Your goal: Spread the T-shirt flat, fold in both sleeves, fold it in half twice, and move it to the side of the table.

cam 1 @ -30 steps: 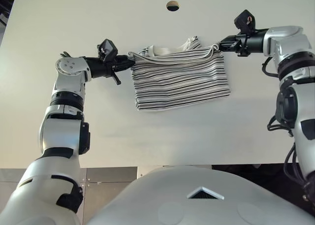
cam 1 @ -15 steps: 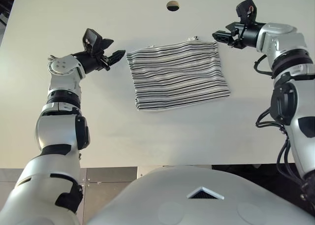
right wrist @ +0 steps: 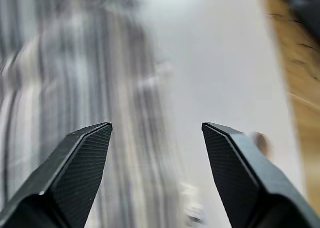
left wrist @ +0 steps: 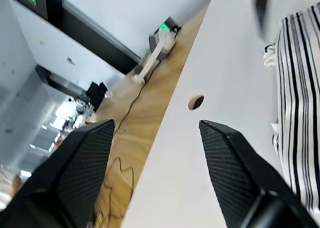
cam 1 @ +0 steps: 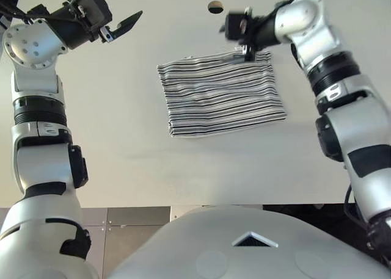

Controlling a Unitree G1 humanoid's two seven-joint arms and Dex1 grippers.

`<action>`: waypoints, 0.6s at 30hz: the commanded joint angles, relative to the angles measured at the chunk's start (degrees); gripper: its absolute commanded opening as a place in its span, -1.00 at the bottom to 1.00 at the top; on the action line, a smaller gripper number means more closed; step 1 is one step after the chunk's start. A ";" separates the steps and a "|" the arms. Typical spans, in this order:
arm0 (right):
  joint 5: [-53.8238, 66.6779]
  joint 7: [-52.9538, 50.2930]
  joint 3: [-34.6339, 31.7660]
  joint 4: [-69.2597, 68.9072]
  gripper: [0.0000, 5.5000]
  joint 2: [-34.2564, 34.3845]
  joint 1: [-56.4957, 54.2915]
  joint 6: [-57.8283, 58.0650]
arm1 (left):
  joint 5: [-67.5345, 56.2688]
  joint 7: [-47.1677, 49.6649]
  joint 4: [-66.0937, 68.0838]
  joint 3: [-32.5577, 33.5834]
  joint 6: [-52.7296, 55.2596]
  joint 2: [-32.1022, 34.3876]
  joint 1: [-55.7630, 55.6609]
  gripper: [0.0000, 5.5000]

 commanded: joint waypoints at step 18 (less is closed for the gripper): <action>-38.71 -38.50 33.50 6.55 0.21 -1.07 -10.55 -15.78 | 0.50 1.76 -7.53 -2.72 2.17 0.06 3.64 0.14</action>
